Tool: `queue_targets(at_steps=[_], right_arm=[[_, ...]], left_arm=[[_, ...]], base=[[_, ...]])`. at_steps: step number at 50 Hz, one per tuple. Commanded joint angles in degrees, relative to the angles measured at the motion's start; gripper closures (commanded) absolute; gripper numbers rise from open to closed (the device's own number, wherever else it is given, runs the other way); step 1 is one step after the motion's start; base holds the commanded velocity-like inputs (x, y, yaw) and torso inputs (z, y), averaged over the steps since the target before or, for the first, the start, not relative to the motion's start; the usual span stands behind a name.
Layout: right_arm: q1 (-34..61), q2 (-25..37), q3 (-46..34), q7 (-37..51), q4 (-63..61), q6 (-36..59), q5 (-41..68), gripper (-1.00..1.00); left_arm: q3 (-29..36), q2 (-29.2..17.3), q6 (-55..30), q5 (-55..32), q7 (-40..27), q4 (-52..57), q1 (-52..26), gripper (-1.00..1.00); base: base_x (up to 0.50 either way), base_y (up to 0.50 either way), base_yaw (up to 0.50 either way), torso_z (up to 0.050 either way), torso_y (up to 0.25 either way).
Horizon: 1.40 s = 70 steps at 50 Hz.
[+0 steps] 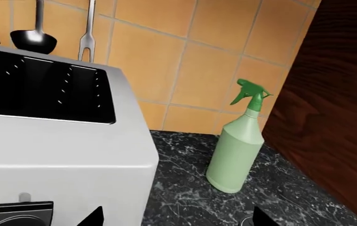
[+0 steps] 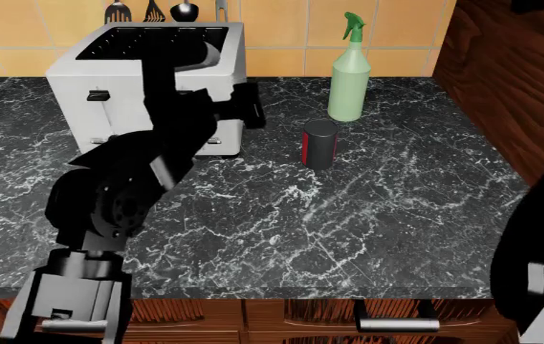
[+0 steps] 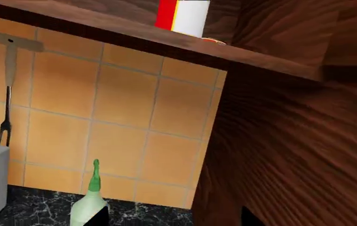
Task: Pick the cans from the counter and place them in their designated side in the cabinet.
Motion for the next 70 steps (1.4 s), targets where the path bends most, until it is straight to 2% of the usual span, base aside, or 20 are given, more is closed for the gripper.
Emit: queue_targets(at_steps=[1, 14, 33, 40, 46, 52, 65, 70], right_arm=[[-14.22, -1.52, 5.06, -2.28, -11.58, 3.17, -0.47, -1.00], [-19.20, -4.36, 6.68, -4.98, -14.50, 5.91, 0.49, -1.00], [-27.74, -13.21, 11.38, -4.78, -10.31, 0.60, 8.65, -1.00], [-30.86, -14.52, 11.67, -2.16, -5.60, -2.72, 13.29, -1.00], [-33.21, -14.73, 12.23, 5.05, 2.80, -7.99, 22.59, -1.00], [-33.19, -14.44, 13.07, 8.22, 7.65, -10.07, 29.20, -1.00], [-35.18, -13.56, 14.91, 10.68, 9.66, -11.61, 35.00, -1.00], [-35.11, -12.25, 14.36, 13.99, 13.89, -15.20, 34.04, -1.00]], left_arm=[[-0.52, -0.40, 1.16, -0.75, 0.11, 0.19, 0.20, -1.00], [-2.18, -2.05, -0.83, -3.74, -1.17, 5.05, 1.87, -1.00], [-6.04, -5.17, -3.40, -8.84, -3.16, 12.87, 4.74, -1.00], [-7.20, -5.93, -4.32, -10.55, -3.88, 14.83, 5.82, -1.00], [-7.64, -6.42, -4.64, -11.37, -4.03, 15.64, 6.49, -1.00], [-7.53, -6.37, -4.86, -11.80, -4.20, 15.86, 6.79, -1.00], [-6.89, -6.40, -4.53, -11.75, -4.22, 15.80, 7.16, -1.00], [-6.63, -6.36, -4.21, -11.71, -3.88, 15.38, 7.27, -1.00]], base=[[0.00, 0.00, 0.00, 0.000, 0.000], [0.00, 0.00, 0.00, 0.000, 0.000], [0.00, 0.00, 0.00, 0.000, 0.000], [0.00, 0.00, 0.00, 0.000, 0.000], [0.00, 0.00, 0.00, 0.000, 0.000], [0.00, 0.00, 0.00, 0.000, 0.000], [0.00, 0.00, 0.00, 0.000, 0.000], [0.00, 0.00, 0.00, 0.000, 0.000]])
